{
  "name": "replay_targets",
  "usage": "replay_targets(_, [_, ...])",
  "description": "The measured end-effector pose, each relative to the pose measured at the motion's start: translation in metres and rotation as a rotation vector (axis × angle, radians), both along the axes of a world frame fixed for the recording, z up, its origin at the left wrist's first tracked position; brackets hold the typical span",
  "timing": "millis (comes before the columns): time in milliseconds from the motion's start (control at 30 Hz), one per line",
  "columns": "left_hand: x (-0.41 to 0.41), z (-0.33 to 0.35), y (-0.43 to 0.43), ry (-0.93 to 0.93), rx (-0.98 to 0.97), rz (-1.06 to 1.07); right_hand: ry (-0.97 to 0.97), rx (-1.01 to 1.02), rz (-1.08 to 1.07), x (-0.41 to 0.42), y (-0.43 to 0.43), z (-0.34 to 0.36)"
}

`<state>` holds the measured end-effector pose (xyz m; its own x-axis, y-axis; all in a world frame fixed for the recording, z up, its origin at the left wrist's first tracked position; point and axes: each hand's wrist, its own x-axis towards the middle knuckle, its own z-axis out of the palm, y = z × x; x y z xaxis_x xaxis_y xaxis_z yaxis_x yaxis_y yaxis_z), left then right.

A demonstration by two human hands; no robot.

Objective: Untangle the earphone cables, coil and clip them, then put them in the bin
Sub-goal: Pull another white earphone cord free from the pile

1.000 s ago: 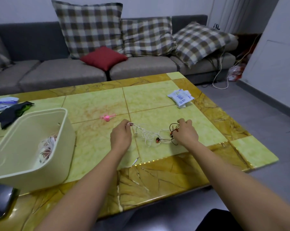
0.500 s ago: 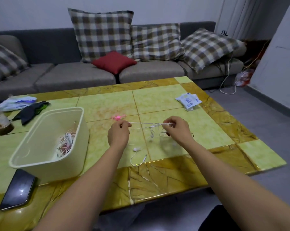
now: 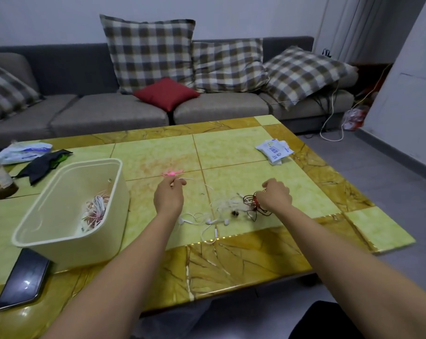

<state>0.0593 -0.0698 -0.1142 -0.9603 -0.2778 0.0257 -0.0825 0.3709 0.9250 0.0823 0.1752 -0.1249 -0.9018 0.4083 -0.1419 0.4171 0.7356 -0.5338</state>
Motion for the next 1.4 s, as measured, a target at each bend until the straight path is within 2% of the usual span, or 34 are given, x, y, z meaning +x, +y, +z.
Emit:
replay_targets(100, [0.005, 0.005, 0.01, 0.063, -0.018, -0.213, 0.381, -0.254, 0.213, 0.004, -0.023, 0.012])
replay_targets(133, [0.006, 0.007, 0.013, 0.083, -0.018, -0.278, 0.404, -0.38, 0.324, 0.006, -0.034, 0.021])
replay_targets(200, [0.009, 0.01, 0.019, 0.117, -0.032, -0.376, 0.269, -0.576, 0.494, 0.01, -0.054, 0.035])
replay_targets(267, [0.012, 0.013, 0.018, 0.141, -0.049, -0.404, 0.149, -0.626, 0.572, 0.013, -0.064, 0.043])
replay_targets(333, [0.012, 0.014, 0.011, 0.14, -0.083, -0.39, 0.216, -0.601, 0.476, 0.014, -0.063, 0.044])
replay_targets(433, [0.011, 0.009, -0.01, 0.104, -0.213, -0.326, 0.535, -0.559, 0.063, 0.006, -0.048, 0.04])
replay_targets(500, [0.008, 0.002, -0.025, 0.089, -0.205, -0.249, 0.634, -0.531, -0.185, 0.002, -0.037, 0.04])
replay_targets(567, [0.007, 0.0, -0.033, 0.096, -0.186, -0.159, 0.451, -0.45, -0.156, -0.002, -0.03, 0.038])
replay_targets(633, [0.008, 0.004, -0.031, 0.109, -0.188, -0.142, 0.134, -0.335, 0.06, -0.002, -0.032, 0.03])
replay_targets(667, [0.009, 0.007, -0.027, 0.12, -0.185, -0.182, 0.055, -0.248, 0.153, 0.0, -0.036, 0.027])
replay_targets(733, [0.013, 0.012, -0.017, 0.143, -0.203, -0.326, 0.163, -0.147, 0.305, 0.004, -0.05, 0.03])
replay_targets(800, [0.016, 0.015, -0.007, 0.163, -0.231, -0.466, 0.294, -0.298, 0.462, 0.008, -0.066, 0.037])
replay_targets(900, [0.016, 0.018, 0.001, 0.173, -0.211, -0.511, 0.165, -0.606, 0.615, 0.014, -0.081, 0.046])
replay_targets(1000, [0.015, 0.019, -0.007, 0.167, -0.171, -0.476, 0.2, -0.569, 0.56, 0.015, -0.076, 0.049])
replay_targets(1067, [0.015, 0.016, -0.018, 0.143, -0.15, -0.461, 0.367, -0.616, 0.344, 0.011, -0.069, 0.049])
replay_targets(1133, [0.015, 0.013, -0.027, 0.121, -0.165, -0.435, 0.581, -0.725, 0.031, 0.007, -0.062, 0.052])
replay_targets(1200, [0.016, 0.009, -0.031, 0.097, -0.178, -0.407, 0.622, -0.697, -0.185, 0.002, -0.058, 0.052])
replay_targets(1233, [0.017, 0.008, -0.031, 0.087, -0.185, -0.395, 0.535, -0.623, -0.181, 0.001, -0.055, 0.051])
replay_targets(1333, [0.017, 0.006, -0.029, 0.078, -0.181, -0.377, 0.136, -0.409, 0.103, 0.004, -0.056, 0.039])
replay_targets(1400, [0.017, 0.008, -0.024, 0.089, -0.167, -0.416, 0.152, -0.323, 0.235, 0.01, -0.062, 0.035])
